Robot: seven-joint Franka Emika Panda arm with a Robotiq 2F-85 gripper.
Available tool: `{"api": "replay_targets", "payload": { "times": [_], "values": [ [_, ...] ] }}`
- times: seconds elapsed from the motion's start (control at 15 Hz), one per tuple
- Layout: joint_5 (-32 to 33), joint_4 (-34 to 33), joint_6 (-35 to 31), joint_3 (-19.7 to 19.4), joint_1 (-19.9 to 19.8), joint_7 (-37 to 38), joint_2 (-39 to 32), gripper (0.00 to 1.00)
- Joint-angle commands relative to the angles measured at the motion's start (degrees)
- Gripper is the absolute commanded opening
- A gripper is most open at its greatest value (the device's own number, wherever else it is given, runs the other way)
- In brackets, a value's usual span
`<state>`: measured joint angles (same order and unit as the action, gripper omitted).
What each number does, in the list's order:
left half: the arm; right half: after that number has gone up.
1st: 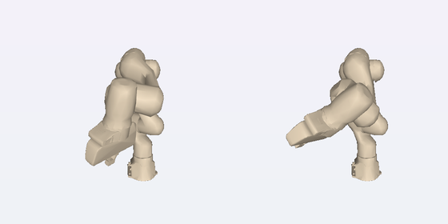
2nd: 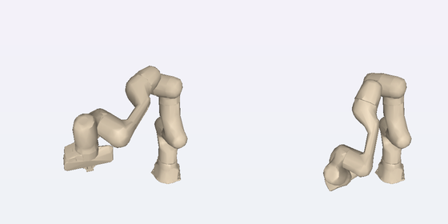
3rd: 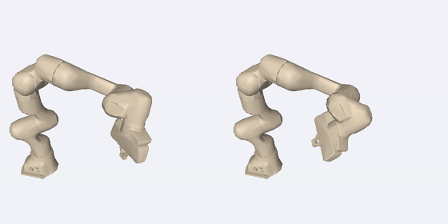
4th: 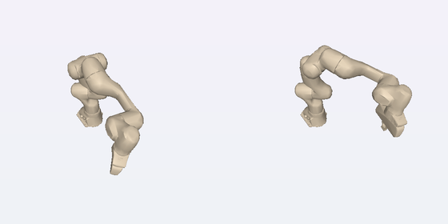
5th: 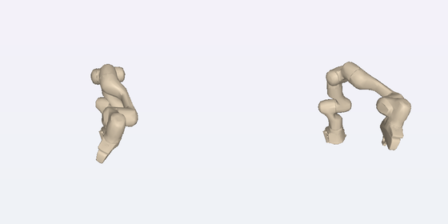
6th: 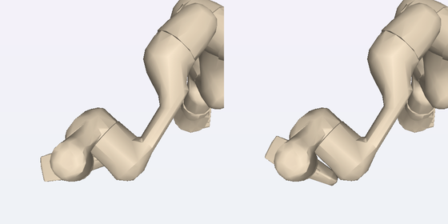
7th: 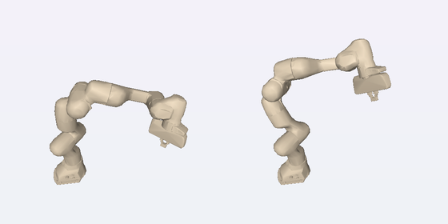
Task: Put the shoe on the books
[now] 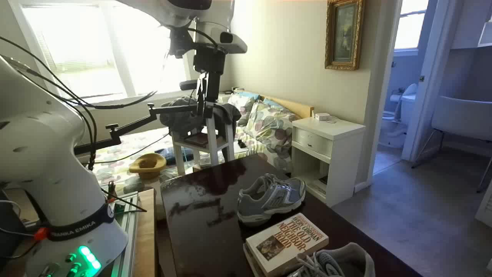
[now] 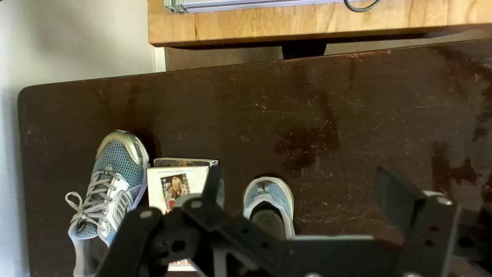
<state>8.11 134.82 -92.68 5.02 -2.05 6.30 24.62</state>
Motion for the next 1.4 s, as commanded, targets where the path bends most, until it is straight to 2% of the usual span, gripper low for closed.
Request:
{"api": "replay_targets", "payload": {
  "times": [0.0,0.2,0.27,0.4,0.47,0.67,0.87,1.33],
  "values": [
    [0.26,-0.09,0.13,-0.85,0.99,0.32,-0.06,1.0],
    [0.26,-0.09,0.13,-0.85,0.99,0.32,-0.06,1.0],
    [-0.02,0.33,-1.64,-1.35,0.87,0.19,-0.07,1.0],
    [2.11,2.04,-7.57,-1.76,0.18,1.01,0.11,1.0],
    [4.82,4.27,-14.14,-2.08,-0.33,0.51,0.09,1.0],
    [9.86,8.51,-26.2,-3.03,-1.64,1.24,-0.92,1.0],
    [7.83,11.98,-34.69,-5.39,-2.13,-0.9,-2.31,1.0],
    [7.97,16.65,-38.89,-7.33,-5.7,3.25,-4.1,1.0]
  ]
}}
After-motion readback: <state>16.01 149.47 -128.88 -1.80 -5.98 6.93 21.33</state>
